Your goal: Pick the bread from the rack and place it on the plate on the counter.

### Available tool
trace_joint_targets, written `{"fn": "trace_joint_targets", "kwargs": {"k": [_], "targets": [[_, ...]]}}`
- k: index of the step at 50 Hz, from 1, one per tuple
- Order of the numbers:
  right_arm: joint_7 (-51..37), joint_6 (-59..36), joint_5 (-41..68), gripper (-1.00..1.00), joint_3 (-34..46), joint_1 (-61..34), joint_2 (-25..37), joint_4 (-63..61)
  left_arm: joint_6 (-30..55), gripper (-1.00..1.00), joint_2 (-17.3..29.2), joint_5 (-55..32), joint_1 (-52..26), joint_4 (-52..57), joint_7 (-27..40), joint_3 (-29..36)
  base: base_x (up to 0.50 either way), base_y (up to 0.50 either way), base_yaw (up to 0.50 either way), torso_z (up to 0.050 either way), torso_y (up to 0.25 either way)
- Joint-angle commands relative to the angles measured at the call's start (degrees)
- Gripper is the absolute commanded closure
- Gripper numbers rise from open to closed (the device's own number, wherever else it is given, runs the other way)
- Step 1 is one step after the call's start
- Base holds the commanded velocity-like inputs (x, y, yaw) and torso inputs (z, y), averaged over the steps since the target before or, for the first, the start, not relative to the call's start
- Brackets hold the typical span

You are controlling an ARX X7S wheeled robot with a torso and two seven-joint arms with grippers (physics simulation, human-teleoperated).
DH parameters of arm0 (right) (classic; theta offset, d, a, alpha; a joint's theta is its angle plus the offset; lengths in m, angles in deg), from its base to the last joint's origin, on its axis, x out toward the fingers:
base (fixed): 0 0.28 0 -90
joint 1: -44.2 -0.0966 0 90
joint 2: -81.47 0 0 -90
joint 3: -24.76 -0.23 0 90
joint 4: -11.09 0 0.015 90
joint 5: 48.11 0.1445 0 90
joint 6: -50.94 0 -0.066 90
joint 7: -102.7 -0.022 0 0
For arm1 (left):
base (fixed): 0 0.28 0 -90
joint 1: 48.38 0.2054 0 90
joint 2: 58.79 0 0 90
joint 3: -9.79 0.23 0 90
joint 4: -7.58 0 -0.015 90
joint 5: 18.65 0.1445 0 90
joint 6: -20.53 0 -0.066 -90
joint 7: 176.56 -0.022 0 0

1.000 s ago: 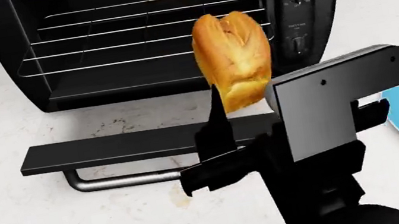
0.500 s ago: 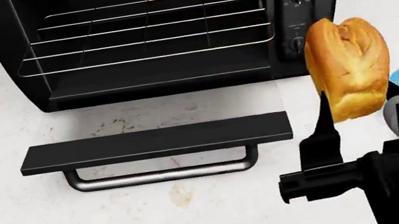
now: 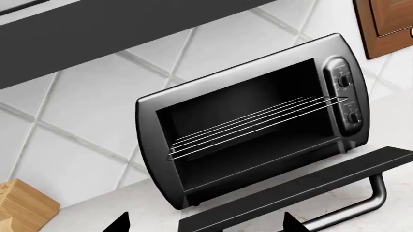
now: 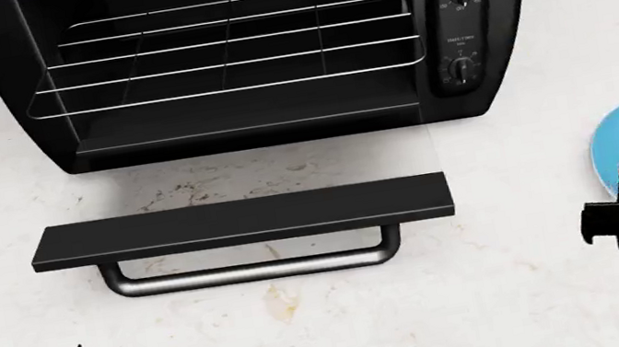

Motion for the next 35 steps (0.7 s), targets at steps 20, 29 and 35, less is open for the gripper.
{"fn": "trace_joint_targets", "kwargs": {"k": [20, 29, 35], "targets": [[1.34, -14.88, 1.27, 1.00, 2.15, -13.72, -3.61, 11.10, 2.36, -1.00, 0.00, 2.89, -2.15, 0.00, -0.49, 3.04, 0.00, 0.00, 0.00, 0.000, 0.000], [5.73, -17.40, -1.08, 1.00, 4.18, -18.52, -7.34, 18.87, 3.09, -1.00, 0.00, 3.75, -2.68, 0.00, -0.76, 3.88, 0.00, 0.00, 0.00, 0.000, 0.000], [9.10, -18.95, -4.70, 1.00, 6.86, -22.25, -10.88, 24.62, 3.64, -1.00, 0.00, 4.27, -3.12, 0.00, -0.85, 4.46, 0.00, 0.00, 0.00, 0.000, 0.003]]}}
